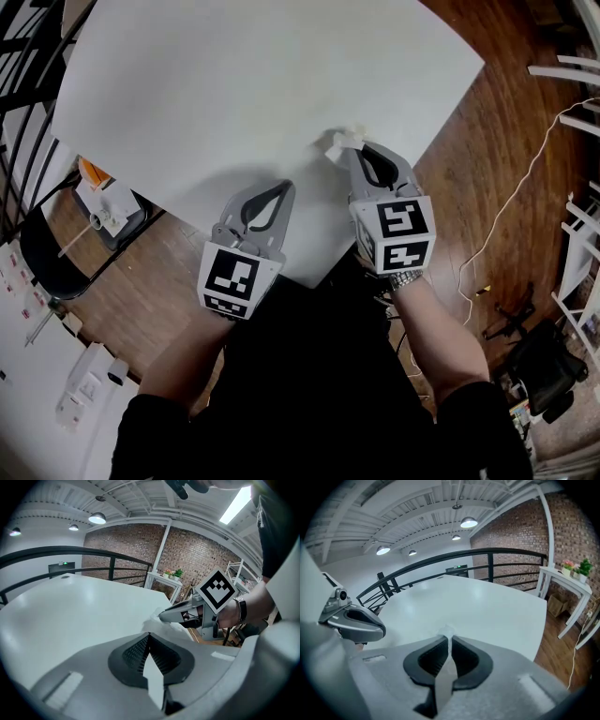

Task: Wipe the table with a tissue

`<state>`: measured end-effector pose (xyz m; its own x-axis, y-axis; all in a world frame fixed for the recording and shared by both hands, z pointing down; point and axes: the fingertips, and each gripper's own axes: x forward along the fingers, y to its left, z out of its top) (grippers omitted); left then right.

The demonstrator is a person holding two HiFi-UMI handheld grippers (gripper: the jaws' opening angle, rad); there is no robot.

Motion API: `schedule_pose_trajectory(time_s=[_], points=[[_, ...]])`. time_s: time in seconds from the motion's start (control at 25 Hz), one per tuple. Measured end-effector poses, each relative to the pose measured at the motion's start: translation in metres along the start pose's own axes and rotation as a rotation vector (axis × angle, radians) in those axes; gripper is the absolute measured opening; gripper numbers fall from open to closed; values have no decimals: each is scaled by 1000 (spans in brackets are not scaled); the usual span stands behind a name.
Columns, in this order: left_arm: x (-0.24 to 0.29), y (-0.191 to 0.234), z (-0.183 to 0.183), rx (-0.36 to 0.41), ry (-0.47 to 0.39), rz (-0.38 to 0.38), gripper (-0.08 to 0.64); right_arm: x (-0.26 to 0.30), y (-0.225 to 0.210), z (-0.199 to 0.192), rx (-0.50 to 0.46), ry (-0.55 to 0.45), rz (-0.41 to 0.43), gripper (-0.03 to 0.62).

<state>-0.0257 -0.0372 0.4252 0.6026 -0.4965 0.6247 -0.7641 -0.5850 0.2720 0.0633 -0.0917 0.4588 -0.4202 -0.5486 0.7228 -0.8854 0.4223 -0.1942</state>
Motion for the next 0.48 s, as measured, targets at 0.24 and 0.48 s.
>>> schedule_pose_trajectory(time_s=[0.24, 0.48], points=[[6, -5, 5, 1, -4, 1, 9, -3, -12, -1, -4, 7, -6, 12], [13, -8, 9, -5, -2, 5, 9, 1, -20, -4, -17, 41, 8, 12]])
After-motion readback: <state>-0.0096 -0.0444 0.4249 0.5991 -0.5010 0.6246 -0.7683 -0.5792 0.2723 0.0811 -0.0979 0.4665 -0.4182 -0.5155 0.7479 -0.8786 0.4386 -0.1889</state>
